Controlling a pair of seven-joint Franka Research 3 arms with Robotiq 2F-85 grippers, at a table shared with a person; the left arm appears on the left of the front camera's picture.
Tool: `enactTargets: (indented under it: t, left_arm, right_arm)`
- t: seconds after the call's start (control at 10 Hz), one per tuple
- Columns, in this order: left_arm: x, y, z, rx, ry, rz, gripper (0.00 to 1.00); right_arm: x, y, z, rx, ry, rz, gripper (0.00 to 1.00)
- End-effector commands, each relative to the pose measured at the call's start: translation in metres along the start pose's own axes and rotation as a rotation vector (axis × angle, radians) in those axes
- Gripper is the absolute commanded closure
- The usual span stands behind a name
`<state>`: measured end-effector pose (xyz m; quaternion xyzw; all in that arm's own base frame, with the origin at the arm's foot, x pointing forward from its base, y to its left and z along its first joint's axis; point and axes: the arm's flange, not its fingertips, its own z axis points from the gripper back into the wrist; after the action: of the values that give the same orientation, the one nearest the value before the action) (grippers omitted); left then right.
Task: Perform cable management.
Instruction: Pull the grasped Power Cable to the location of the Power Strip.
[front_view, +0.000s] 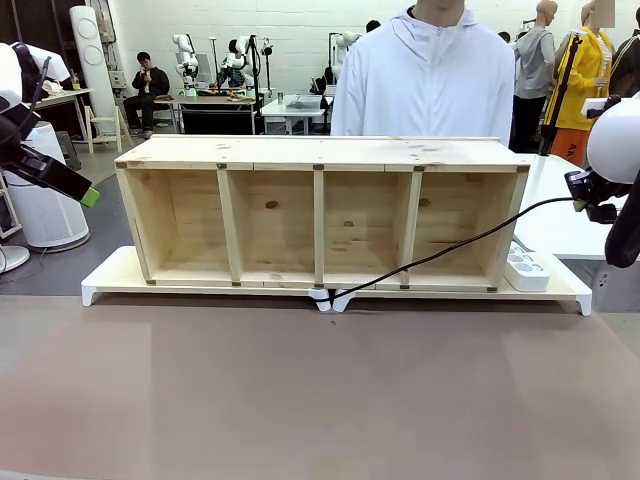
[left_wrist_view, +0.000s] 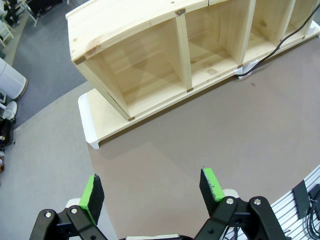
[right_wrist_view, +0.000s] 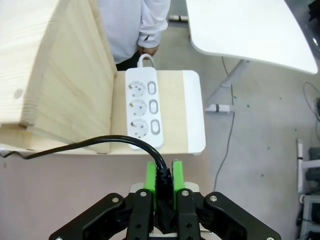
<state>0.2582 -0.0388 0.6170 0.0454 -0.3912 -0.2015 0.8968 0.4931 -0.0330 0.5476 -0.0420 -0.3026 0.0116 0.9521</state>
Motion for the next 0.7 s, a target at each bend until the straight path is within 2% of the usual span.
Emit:
enactTargets:
  t: [0.0,0.6]
  left_arm:
    - [0.0,0.0,0.0,0.005,0.0,0.0,0.0]
    - [0.0,0.0,0.0,0.005,0.0,0.0,0.0]
  right_arm:
    - [0.019,-0.014,-0.005,-0.018,0.006,0.018,0.84]
    - [0.039,0.007,-0.027,0.061,-0.103,0.035,0.84]
